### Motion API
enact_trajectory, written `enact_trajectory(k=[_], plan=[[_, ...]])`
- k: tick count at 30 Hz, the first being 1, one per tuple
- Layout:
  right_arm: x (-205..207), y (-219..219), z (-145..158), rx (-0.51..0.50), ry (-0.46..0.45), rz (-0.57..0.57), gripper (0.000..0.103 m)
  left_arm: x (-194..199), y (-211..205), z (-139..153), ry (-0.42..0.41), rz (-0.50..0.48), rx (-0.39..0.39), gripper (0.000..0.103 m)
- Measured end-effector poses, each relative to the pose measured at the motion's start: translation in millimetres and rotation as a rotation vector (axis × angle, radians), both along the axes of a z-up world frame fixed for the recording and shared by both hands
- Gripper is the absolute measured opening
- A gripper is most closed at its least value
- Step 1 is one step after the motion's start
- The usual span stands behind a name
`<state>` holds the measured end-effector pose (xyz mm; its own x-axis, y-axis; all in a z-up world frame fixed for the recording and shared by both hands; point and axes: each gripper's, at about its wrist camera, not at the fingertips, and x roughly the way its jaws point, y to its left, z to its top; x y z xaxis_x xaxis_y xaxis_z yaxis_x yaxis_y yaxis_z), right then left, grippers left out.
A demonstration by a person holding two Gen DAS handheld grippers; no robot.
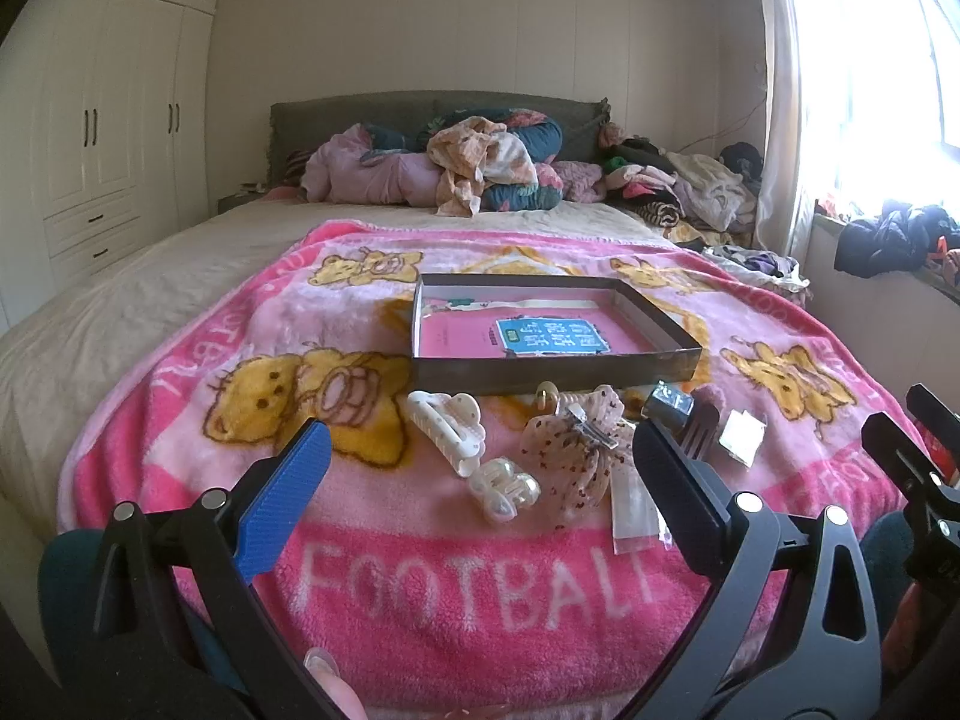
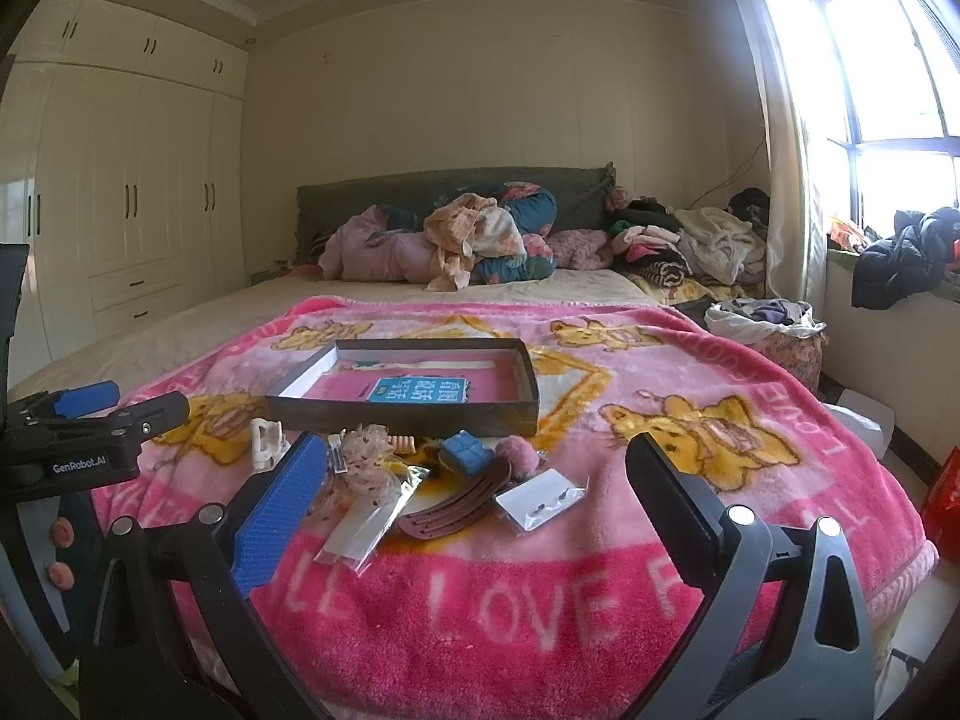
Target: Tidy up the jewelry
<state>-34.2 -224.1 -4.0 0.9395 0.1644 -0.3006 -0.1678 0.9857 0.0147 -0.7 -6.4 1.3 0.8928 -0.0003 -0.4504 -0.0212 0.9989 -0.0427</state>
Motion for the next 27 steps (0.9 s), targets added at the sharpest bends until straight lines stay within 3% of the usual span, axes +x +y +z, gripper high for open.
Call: enact_trajectory(k=[27], plan=[[10.5,6.2,-7.6,-0.012,0.048,0.051,0.097,8.3,14.6,-8.4,0.019,0.045,-0.017,0.092]])
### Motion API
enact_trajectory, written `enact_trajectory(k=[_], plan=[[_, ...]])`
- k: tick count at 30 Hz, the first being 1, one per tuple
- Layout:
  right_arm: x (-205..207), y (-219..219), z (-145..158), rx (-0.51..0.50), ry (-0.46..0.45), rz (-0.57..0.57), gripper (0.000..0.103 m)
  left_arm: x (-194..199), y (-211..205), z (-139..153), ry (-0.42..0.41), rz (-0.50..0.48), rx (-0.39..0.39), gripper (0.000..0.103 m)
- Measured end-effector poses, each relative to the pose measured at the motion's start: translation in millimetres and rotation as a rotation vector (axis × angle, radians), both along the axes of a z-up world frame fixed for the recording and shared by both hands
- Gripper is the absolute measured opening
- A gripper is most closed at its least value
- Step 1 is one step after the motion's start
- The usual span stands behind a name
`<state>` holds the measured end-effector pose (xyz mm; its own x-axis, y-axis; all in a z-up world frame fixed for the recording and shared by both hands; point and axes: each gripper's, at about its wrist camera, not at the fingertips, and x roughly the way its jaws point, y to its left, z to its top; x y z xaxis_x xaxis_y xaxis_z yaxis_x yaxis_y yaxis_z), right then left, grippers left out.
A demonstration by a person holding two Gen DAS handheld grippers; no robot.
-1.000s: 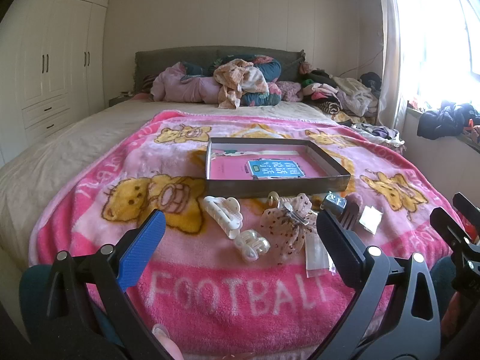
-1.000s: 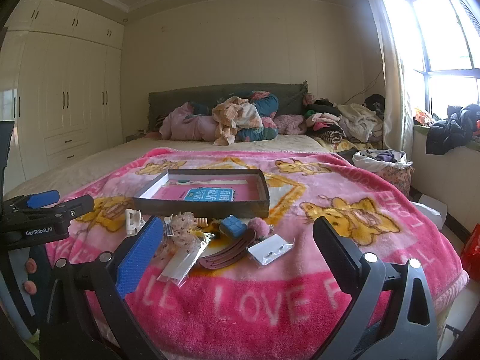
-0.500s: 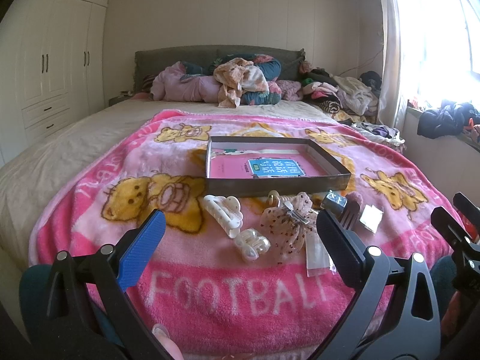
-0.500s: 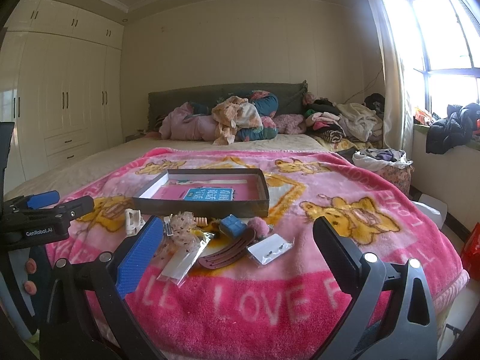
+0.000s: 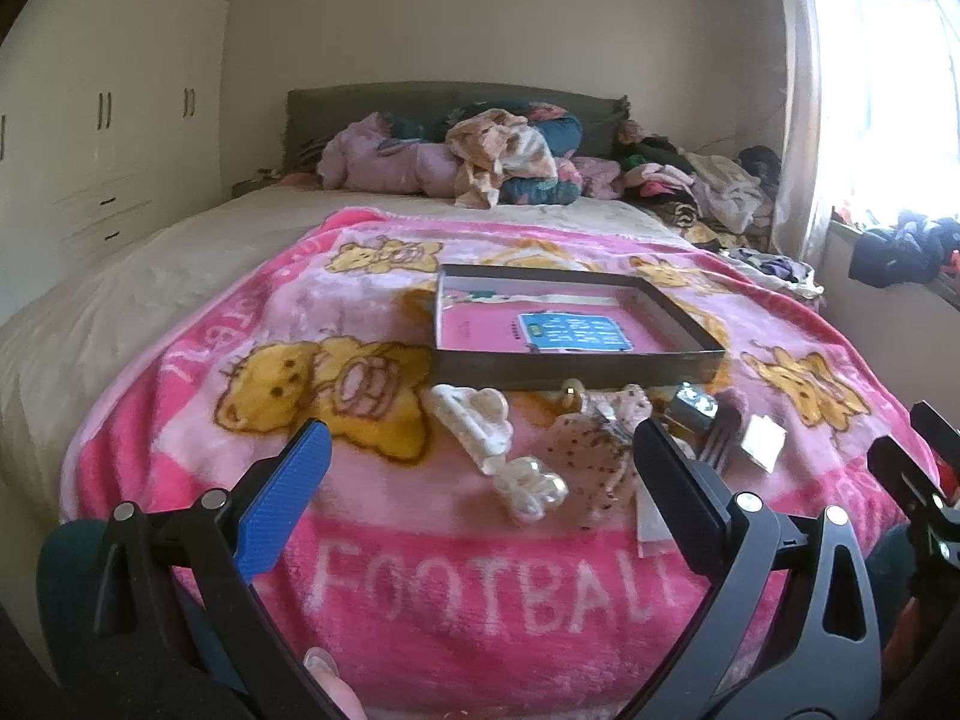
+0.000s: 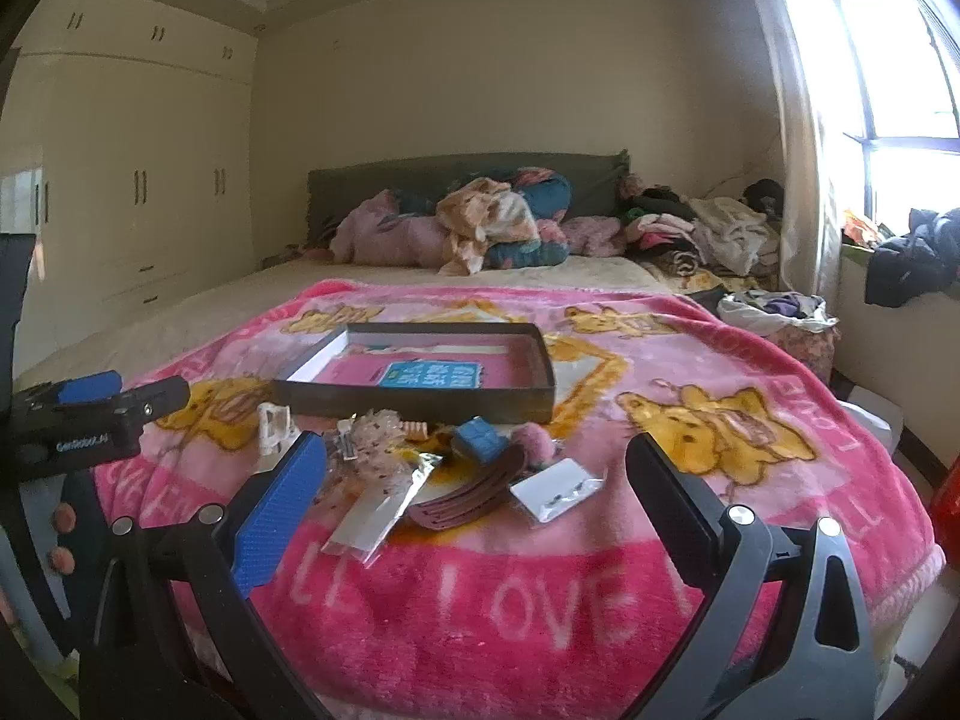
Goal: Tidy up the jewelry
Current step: 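Grasp the white claw clip with the left tool while the right tool grasps the pink lace bow clip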
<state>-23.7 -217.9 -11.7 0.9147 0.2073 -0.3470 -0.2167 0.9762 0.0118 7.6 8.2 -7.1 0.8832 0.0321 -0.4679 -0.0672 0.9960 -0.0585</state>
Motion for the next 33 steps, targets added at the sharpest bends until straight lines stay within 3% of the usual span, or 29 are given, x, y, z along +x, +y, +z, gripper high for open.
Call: enact_trajectory(k=[17,33], plan=[[49.2,41.8,-8.1,-0.043,0.112,0.142,0.097,38.7,51.2,-17.4,0.117,0.100,-0.080,0.092],[106.9,87.4,-42.4,-0.101,0.222,0.247,0.097,104.7,63.0,-47.3,0.292,0.051,-0.137,0.092]])
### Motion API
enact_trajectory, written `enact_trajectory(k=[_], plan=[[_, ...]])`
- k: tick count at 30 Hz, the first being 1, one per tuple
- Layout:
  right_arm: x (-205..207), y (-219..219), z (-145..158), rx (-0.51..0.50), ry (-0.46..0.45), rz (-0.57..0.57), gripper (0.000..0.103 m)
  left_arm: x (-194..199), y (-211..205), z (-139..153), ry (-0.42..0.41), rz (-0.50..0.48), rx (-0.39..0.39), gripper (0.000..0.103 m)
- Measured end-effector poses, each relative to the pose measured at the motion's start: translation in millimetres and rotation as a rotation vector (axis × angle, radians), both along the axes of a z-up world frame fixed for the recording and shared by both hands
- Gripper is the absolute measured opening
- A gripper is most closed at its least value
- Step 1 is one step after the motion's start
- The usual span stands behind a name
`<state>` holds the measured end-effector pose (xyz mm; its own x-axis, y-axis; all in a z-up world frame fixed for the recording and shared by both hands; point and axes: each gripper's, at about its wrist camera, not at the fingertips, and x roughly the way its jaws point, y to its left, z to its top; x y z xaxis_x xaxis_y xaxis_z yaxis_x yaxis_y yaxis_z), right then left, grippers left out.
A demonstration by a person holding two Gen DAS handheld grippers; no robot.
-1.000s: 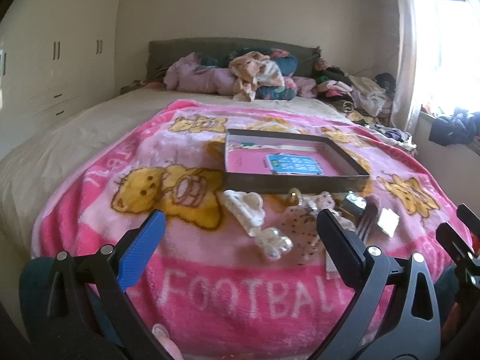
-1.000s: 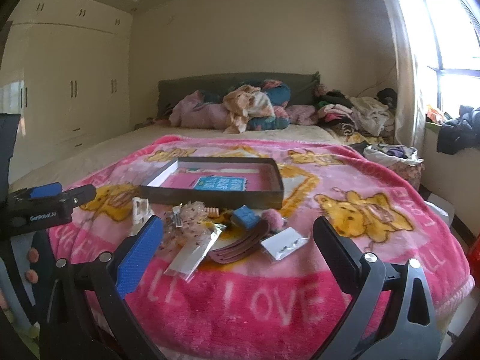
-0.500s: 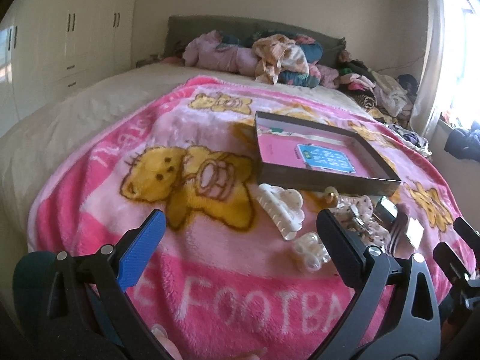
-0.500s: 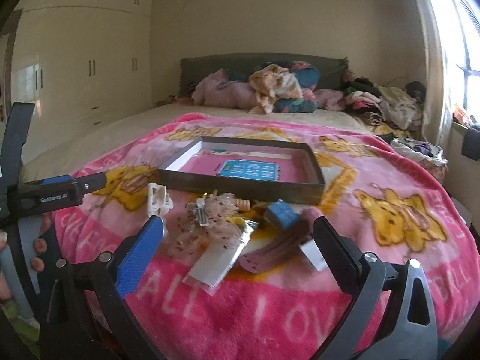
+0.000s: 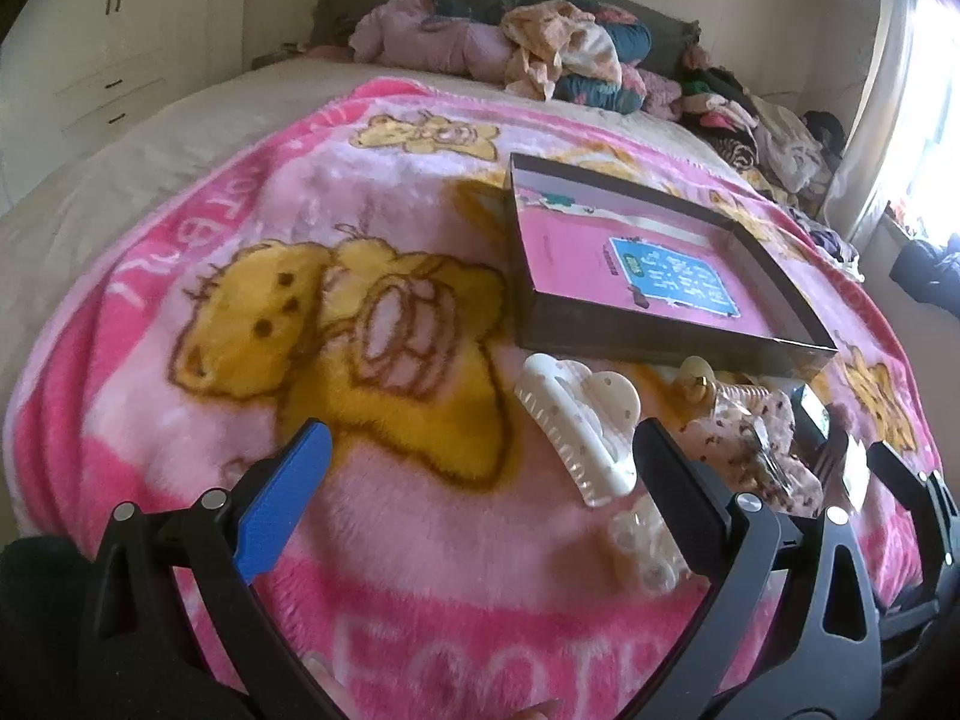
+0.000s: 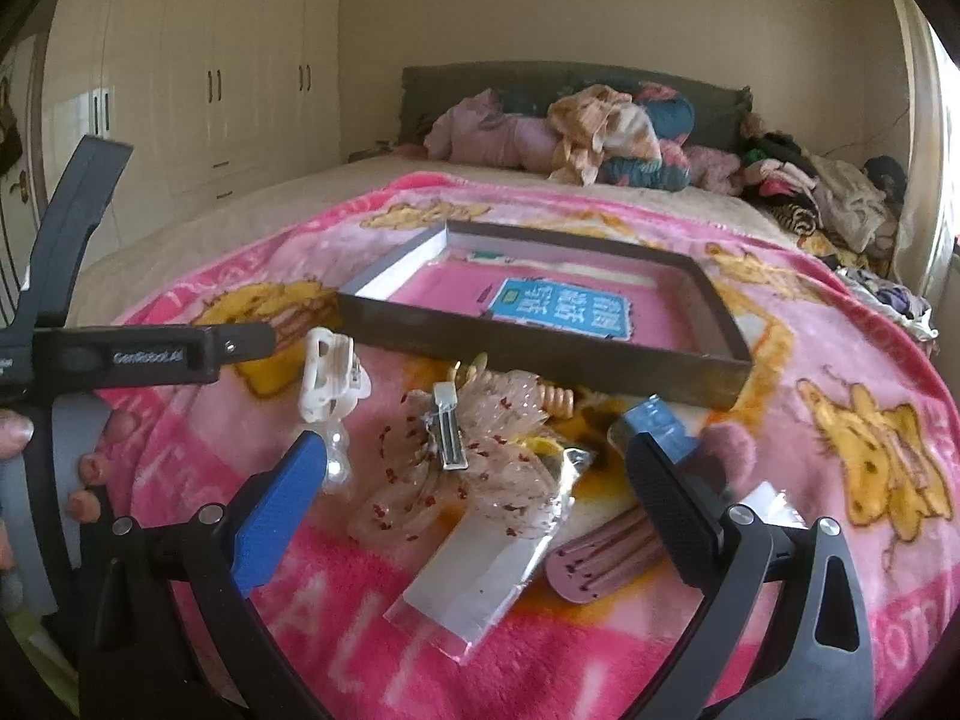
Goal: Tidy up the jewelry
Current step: 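Grasp the white claw clip with the left tool while the right tool grasps the pink lace bow clip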
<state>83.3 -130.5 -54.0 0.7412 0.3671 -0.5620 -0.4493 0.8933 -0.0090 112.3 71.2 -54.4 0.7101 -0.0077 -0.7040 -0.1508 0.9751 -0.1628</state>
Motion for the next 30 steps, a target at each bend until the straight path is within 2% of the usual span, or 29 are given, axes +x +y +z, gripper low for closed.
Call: enact_trajectory(k=[8,13,15,17,18,21,23,25,30], plan=[[18.0,8.4,-14.4,-0.026,0.028,0.012,0.097,27.6,-7.4,-14.2,0.038,-0.066,-0.098,0.092],[24.8,9.4,-21.7,-0.033,0.041,0.009,0.094,40.7,-14.4,-19.9,0.062,-0.075,-0.099,0.091],[24.9,10.3,-24.5,-0.045,0.043,0.012,0.083,43.5,-17.6,-22.5,0.071,-0.092,-0.111,0.086],[23.9,11.0,-27.6,-0.058,0.041,0.020,0.078,46.3,-22.4,-24.5,0.076,-0.104,-0.104,0.078],[23.1,11.7,-28.5,-0.061,0.039,0.022,0.071,46.7,-24.4,-25.5,0.078,-0.112,-0.100,0.077],[22.4,11.4,-31.8,-0.065,0.049,0.036,0.059,47.7,-29.2,-27.3,0.075,-0.131,-0.090,0.062],[22.3,10.8,-32.3,-0.067,0.051,0.041,0.052,48.5,-30.5,-28.0,0.071,-0.135,-0.082,0.049],[21.5,10.1,-32.0,-0.063,0.053,0.046,0.044,48.7,-30.5,-28.7,0.067,-0.138,-0.075,0.047],[18.1,4.3,-28.2,-0.031,0.052,0.053,0.032,46.9,-31.6,-27.4,0.054,-0.156,-0.073,0.042]])
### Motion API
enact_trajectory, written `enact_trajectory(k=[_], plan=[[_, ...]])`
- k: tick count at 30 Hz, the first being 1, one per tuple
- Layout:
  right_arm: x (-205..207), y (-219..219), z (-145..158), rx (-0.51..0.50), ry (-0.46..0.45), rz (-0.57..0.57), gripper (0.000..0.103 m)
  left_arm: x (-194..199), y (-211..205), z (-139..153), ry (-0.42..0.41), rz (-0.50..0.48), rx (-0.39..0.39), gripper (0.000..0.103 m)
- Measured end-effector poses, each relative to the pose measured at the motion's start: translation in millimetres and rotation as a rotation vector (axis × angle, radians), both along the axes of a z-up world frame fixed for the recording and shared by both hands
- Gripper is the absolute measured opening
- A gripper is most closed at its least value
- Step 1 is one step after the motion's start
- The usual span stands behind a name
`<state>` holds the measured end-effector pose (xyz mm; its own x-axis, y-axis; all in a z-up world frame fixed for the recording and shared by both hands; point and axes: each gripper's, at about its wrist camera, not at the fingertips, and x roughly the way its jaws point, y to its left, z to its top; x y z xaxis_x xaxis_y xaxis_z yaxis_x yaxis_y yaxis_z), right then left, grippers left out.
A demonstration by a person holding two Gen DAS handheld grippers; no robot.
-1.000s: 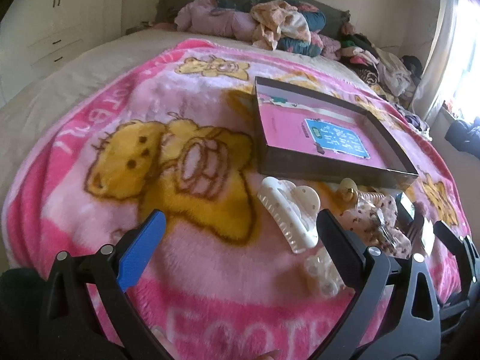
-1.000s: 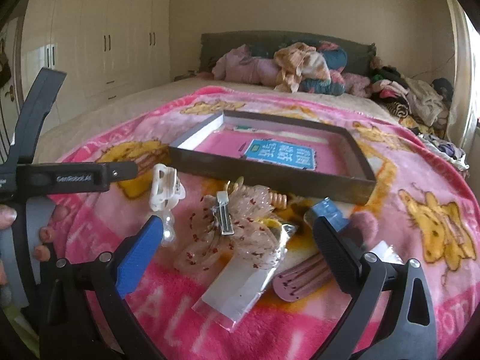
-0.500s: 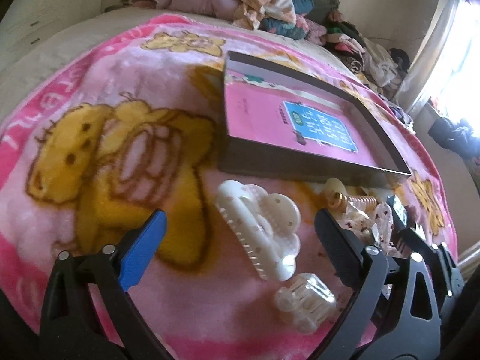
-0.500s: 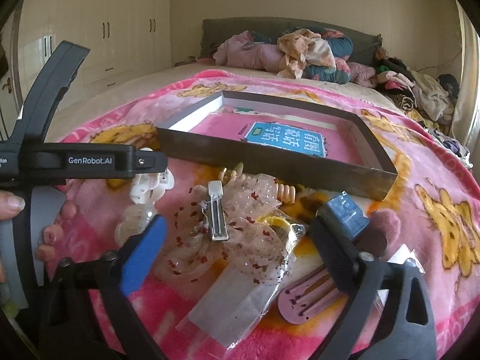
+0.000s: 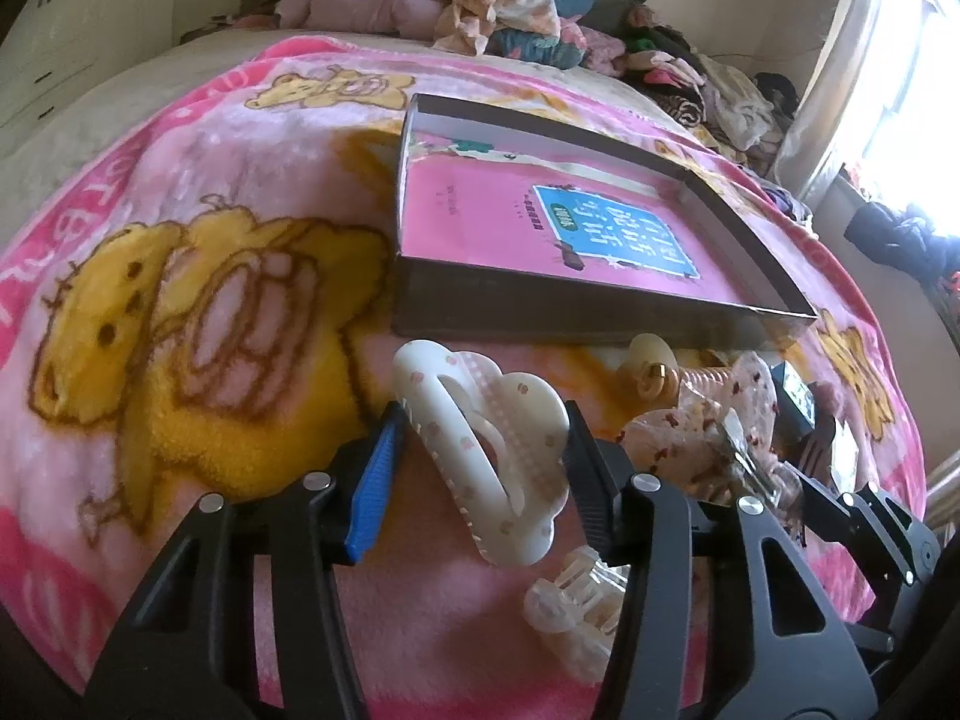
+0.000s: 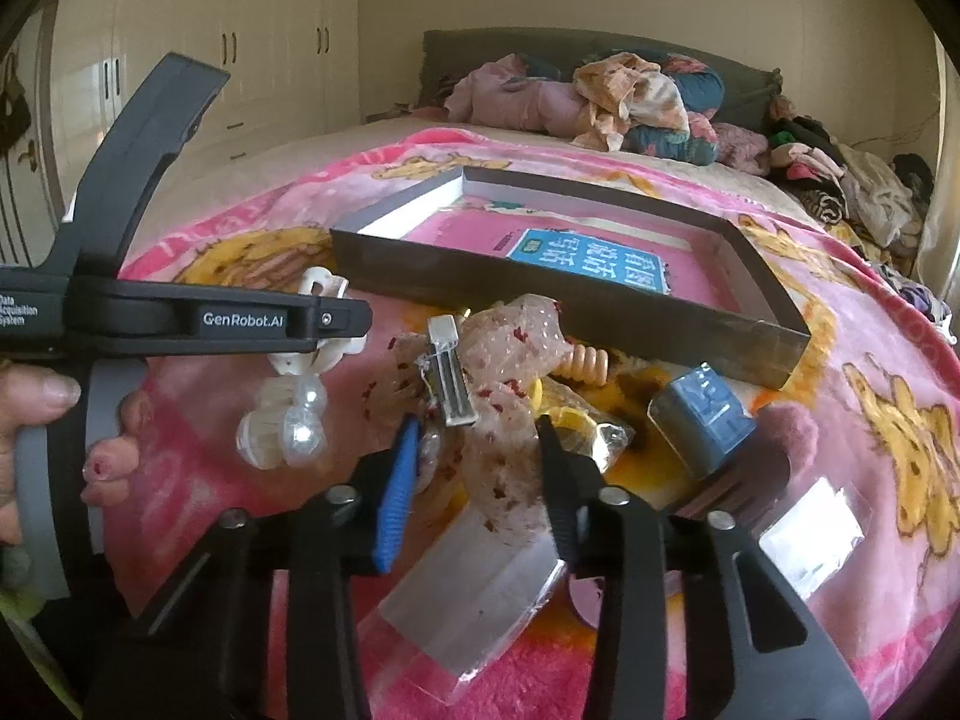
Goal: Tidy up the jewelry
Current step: 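Grasp the white claw clip with the left tool while the right tool grasps the pink lace bow clip, then carry the claw clip and bow clip into the tray while both tools open to release them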
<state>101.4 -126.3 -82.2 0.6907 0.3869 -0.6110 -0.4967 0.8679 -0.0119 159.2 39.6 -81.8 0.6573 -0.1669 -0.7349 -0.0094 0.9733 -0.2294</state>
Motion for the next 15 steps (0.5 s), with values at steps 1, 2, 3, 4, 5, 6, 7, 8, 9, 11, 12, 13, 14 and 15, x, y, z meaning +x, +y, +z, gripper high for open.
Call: enact_trajectory(k=[1,2,3,4,5,6,7,8,9,11,12,13,14,15], plan=[[-0.9,-1.0,1.1,0.006,0.000,0.000,0.028,-1.1,0.9,0.6,-0.002,0.000,-0.005,0.041],[-0.9,-2.1,2.4,0.014,0.001,0.002,0.027,-2.0,2.1,1.7,-0.005,0.001,-0.009,0.040],[-1.3,-4.7,3.9,0.025,0.003,0.003,0.025,-3.0,2.9,2.5,-0.008,0.003,-0.011,0.040],[-1.6,-5.4,4.8,0.029,0.004,0.002,0.025,-4.3,3.1,3.8,-0.012,0.004,-0.013,0.037],[-2.2,-6.5,5.7,0.034,0.005,0.000,0.024,-5.5,4.2,6.2,-0.018,0.006,-0.014,0.037],[-3.0,-8.4,7.2,0.042,0.004,-0.002,0.022,-7.0,4.4,8.0,-0.024,0.006,-0.016,0.037],[-3.5,-9.8,8.8,0.051,0.004,-0.002,0.021,-8.2,4.8,10.0,-0.031,0.007,-0.016,0.037],[-4.8,-12.6,10.8,0.059,0.000,-0.001,0.021,-9.0,5.6,12.1,-0.038,0.006,-0.014,0.036],[-6.1,-15.5,13.6,0.066,-0.005,-0.004,0.021,-9.7,6.0,14.7,-0.044,0.005,-0.013,0.036],[-8.3,-21.0,19.5,0.085,-0.011,-0.011,0.021,-11.4,5.9,20.2,-0.055,0.002,-0.021,0.035],[-9.2,-23.1,21.4,0.092,-0.015,-0.016,0.020,-12.2,4.9,22.6,-0.062,-0.001,-0.021,0.035],[-10.0,-26.8,24.2,0.101,-0.020,-0.024,0.020,-12.6,3.7,25.9,-0.070,-0.006,-0.017,0.034],[-10.4,-30.4,27.1,0.110,-0.023,-0.032,0.020,-12.9,1.7,29.6,-0.081,-0.011,-0.013,0.034],[-10.5,-33.1,29.5,0.116,-0.027,-0.039,0.020,-12.6,-0.3,32.2,-0.087,-0.018,-0.012,0.034]])
